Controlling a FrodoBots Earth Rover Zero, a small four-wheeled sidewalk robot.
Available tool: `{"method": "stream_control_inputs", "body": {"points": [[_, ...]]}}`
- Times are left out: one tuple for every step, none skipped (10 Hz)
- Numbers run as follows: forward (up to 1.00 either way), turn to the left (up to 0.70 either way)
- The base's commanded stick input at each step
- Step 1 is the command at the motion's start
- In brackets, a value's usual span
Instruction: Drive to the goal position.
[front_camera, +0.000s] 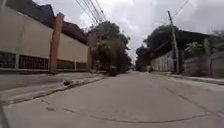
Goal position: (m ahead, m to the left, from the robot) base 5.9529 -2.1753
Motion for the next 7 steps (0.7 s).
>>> {"method": "stream_control_inputs", "body": {"points": [[1.0,0.0],[1.0,0.0],[1.0,0.0],[1.0,0.0],[1.0,0.0],[1.0,0.0],[1.0,-0.11]]}}
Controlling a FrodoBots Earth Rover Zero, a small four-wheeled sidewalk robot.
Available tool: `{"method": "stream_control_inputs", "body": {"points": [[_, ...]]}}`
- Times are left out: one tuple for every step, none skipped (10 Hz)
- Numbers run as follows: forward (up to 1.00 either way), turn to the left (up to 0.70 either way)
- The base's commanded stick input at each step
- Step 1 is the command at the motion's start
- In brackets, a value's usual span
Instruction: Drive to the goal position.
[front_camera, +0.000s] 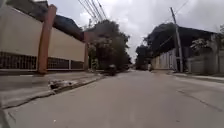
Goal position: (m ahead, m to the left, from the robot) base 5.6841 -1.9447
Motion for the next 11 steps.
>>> {"method": "stream_control_inputs", "body": {"points": [[1.0,-0.32],[1.0,-0.36],[1.0,-0.36],[1.0,-0.36],[1.0,-0.36],[1.0,-0.36],[1.0,-0.36],[1.0,-0.36],[1.0,-0.36],[1.0,-0.29],[1.0,-0.07]]}}
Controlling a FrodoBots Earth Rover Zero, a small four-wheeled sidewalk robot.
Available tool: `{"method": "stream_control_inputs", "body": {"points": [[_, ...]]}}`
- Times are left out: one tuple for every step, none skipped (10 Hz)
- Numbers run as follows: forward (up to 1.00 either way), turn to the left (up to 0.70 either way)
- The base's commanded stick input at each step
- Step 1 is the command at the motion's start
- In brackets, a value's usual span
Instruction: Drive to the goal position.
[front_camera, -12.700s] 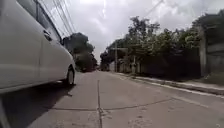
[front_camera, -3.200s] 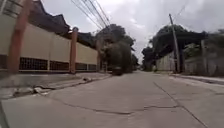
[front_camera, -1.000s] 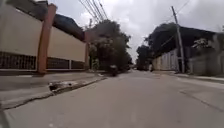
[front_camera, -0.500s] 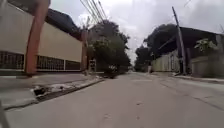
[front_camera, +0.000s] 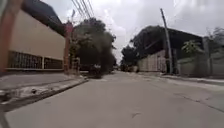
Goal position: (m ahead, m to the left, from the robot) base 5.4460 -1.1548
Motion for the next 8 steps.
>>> {"method": "stream_control_inputs", "body": {"points": [[1.0,0.0],[1.0,0.0],[1.0,-0.06],[1.0,-0.16],[1.0,-0.01],[1.0,0.0],[1.0,0.0],[1.0,0.0]]}}
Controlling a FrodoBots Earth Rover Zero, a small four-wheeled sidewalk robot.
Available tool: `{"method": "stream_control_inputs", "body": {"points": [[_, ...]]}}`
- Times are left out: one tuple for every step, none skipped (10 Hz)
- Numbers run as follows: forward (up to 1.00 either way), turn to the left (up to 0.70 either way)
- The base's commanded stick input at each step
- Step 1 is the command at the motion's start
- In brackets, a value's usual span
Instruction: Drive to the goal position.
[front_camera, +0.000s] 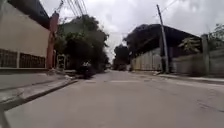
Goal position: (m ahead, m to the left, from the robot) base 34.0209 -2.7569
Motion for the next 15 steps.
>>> {"method": "stream_control_inputs", "body": {"points": [[1.0,0.0],[1.0,0.0],[1.0,-0.27],[1.0,-0.28],[1.0,-0.04],[1.0,-0.26],[1.0,-0.13],[1.0,-0.11],[1.0,-0.25],[1.0,-0.23],[1.0,-0.04],[1.0,-0.16],[1.0,-0.23],[1.0,-0.01],[1.0,-0.11]]}}
